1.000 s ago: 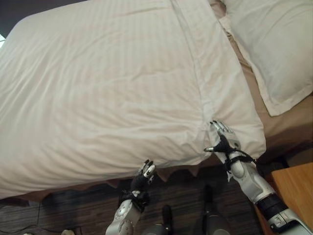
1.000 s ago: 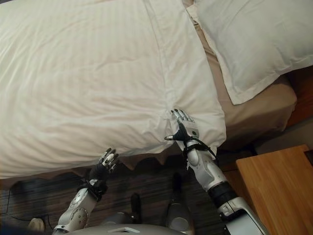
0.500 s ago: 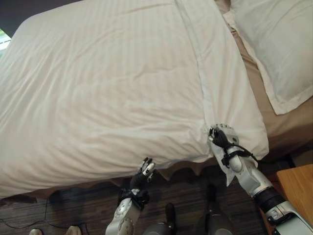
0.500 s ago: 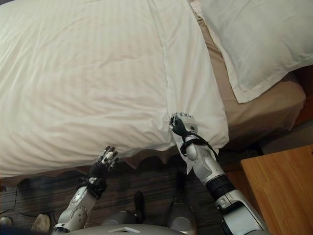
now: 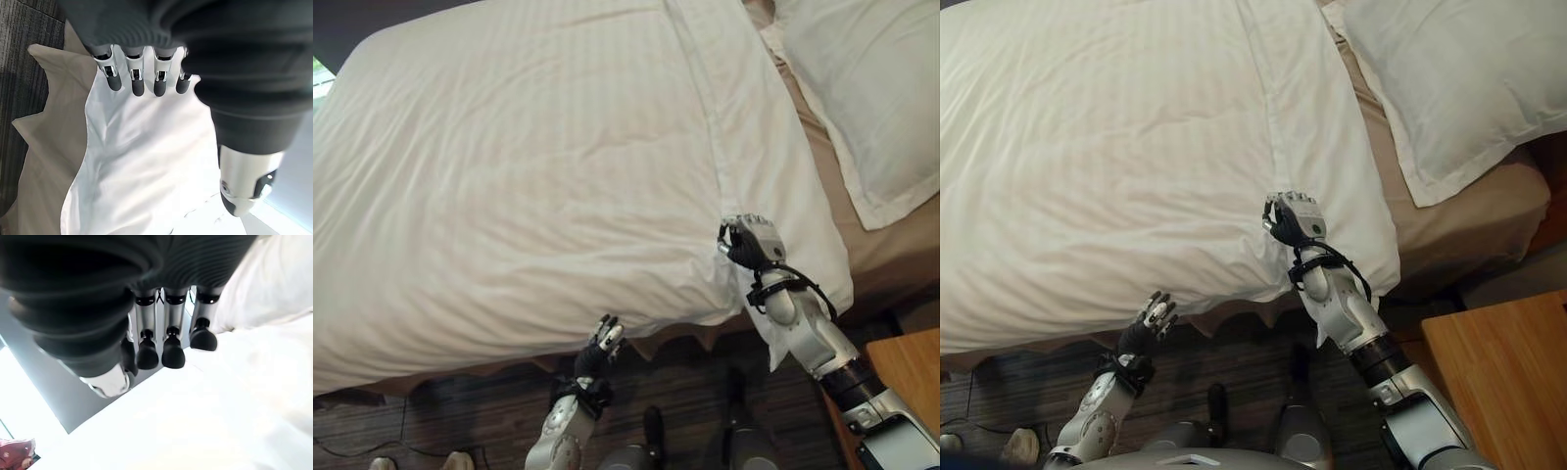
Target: Making the bed.
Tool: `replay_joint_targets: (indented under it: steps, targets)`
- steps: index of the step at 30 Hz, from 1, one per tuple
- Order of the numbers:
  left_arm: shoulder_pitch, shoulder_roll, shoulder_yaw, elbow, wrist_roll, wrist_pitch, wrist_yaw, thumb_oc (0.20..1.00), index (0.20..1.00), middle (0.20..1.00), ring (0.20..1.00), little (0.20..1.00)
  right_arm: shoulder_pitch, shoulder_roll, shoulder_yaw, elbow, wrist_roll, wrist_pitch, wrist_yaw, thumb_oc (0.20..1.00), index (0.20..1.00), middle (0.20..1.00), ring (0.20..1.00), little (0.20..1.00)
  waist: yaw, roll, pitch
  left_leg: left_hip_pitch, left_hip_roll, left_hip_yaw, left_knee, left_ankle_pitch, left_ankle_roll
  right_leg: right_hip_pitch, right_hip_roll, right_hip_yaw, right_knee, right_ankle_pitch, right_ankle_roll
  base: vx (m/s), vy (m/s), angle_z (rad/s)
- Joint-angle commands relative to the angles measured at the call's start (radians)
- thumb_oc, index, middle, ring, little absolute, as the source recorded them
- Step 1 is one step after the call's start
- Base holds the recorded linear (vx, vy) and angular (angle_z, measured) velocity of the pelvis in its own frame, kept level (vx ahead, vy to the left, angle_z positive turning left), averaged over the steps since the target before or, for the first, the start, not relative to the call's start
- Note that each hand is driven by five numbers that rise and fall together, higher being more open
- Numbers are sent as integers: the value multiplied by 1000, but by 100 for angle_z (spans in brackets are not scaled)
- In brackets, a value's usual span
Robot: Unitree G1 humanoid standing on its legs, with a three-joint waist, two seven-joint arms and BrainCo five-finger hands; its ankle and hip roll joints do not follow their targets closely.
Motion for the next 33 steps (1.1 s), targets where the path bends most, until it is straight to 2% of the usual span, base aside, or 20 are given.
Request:
replay_joint_targets:
  steps: [1,5,6,13,19,24,33]
  targets:
    - [-34,38,-10,-34,25,-33,-6,1000,1000,1000,1000,1000,-112,-8,-58,-56,43,-36,-56,200,200,200,200,200,39,-36,-3,-32,-10,8,12,13,14,62,-51,35,55,-64,69,0,0,0]
    - [-36,39,-12,-25,26,-30,-6,1000,1000,1000,1000,1000,-121,-15,-82,-81,62,-39,-74,200,200,200,200,200,38,-40,-2,-32,-10,9,12,11,15,60,-50,37,56,-64,67,0,0,0]
    - [-38,37,-7,-20,27,-26,-5,1000,1000,1000,1000,1000,-111,-29,-84,-83,44,-30,-58,1000,1000,1000,1000,1000,35,-45,-2,-33,-10,14,12,12,14,58,-49,38,56,-64,67,0,0,0]
    - [-34,23,14,-27,49,-21,-7,1000,1000,1000,1000,1000,16,-66,-157,-56,1,6,-39,1000,1000,1000,1000,1000,17,-49,5,-32,-8,17,12,9,16,56,-46,45,57,-65,67,0,0,0]
    - [-30,14,32,-26,67,-24,-15,1000,1000,1000,1000,1000,165,-92,-223,-56,-27,5,-26,1000,1000,1000,1000,1000,-2,-54,12,-33,-7,23,12,7,16,49,-44,56,60,-65,68,-6,5,-4]
    - [-27,9,42,-24,87,-28,-15,1000,1000,1000,1000,1000,252,-87,-226,-62,-46,-7,7,1000,1000,1000,1000,1000,-10,-52,17,-38,-7,21,12,9,14,44,-44,59,62,-68,68,-6,0,-4]
    - [-26,14,39,-20,98,-35,-9,1000,1000,1000,1000,1000,257,-71,-199,-69,-36,-25,19,1000,1000,1000,1000,1000,-13,-45,24,-42,-9,23,12,13,14,39,-47,66,61,-65,70,0,0,0]
